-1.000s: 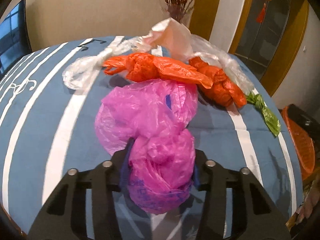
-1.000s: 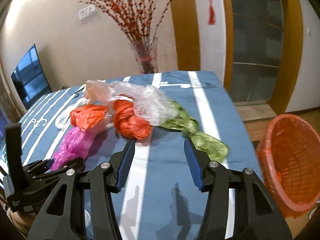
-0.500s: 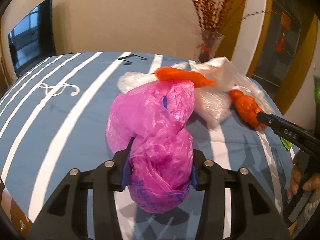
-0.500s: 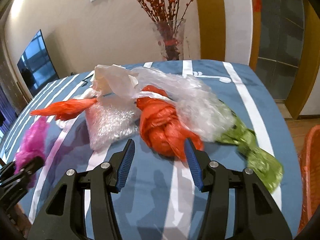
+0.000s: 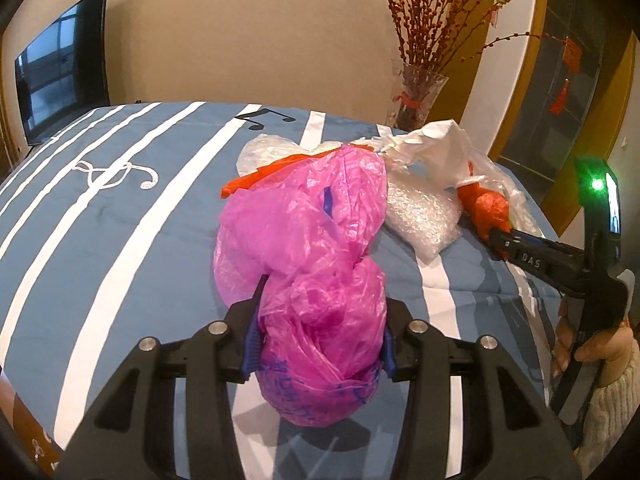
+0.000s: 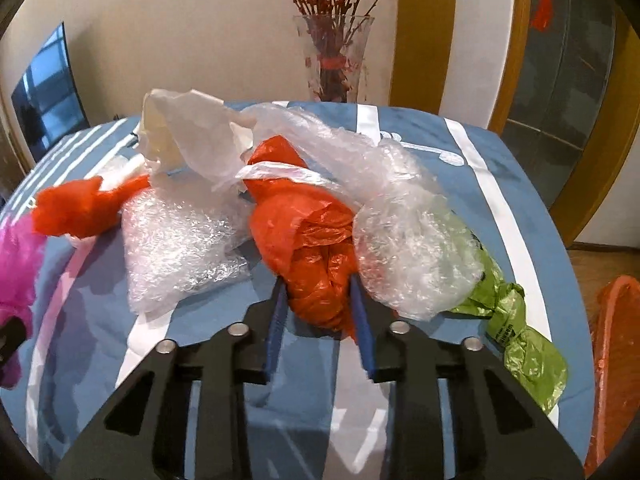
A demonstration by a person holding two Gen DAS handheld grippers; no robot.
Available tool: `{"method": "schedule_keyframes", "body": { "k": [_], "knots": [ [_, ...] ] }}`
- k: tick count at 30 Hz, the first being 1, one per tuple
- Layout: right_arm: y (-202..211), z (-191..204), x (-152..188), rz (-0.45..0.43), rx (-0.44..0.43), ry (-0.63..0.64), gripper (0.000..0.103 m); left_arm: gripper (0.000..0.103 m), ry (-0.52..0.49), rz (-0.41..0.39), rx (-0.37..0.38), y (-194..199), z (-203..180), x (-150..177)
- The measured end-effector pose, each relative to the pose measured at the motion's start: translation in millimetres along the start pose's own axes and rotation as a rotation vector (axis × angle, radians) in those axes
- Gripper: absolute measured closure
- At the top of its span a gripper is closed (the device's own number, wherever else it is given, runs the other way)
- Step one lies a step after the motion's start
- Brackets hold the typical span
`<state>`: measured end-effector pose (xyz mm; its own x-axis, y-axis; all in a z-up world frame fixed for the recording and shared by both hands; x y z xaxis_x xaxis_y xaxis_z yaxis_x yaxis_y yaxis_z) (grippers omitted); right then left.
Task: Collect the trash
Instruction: 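Carry the orange bag over the wastebasket and open the right tool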
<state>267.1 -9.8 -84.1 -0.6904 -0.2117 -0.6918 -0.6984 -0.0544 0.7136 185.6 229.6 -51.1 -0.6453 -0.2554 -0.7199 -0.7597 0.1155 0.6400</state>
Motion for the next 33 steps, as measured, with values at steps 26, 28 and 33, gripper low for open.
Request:
{"method": "schedule_keyframes", "body": {
  "k": [26,28,33],
  "knots": [
    [122,-95,40,-0.172,-0.031,-0.161,0.083,0.058,-0.118,0.013,0.196,9,-114,11],
    [125,-104,43,-0.177,-0.015,-0.179,0.083,0.058,-0.133,0.018,0.219,7,-129,12],
    [134,-129,49,-0.19,0.037,-0.222,0.083,0.058,-0.173,0.021,0.271,4,-167,11]
  ]
}}
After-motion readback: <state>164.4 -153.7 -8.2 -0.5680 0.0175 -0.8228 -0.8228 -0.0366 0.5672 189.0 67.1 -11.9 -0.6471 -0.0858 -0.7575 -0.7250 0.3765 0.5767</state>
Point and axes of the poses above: each gripper's, at about its wrist camera, not at the fingertips, and y roughly against the way its jaws point, z to its left, x to its underside, the point moved 3 cm from there along -y, roughly the way its jaws point, and after that the axes turned 11 degrees about x, right-handed, at the moved point
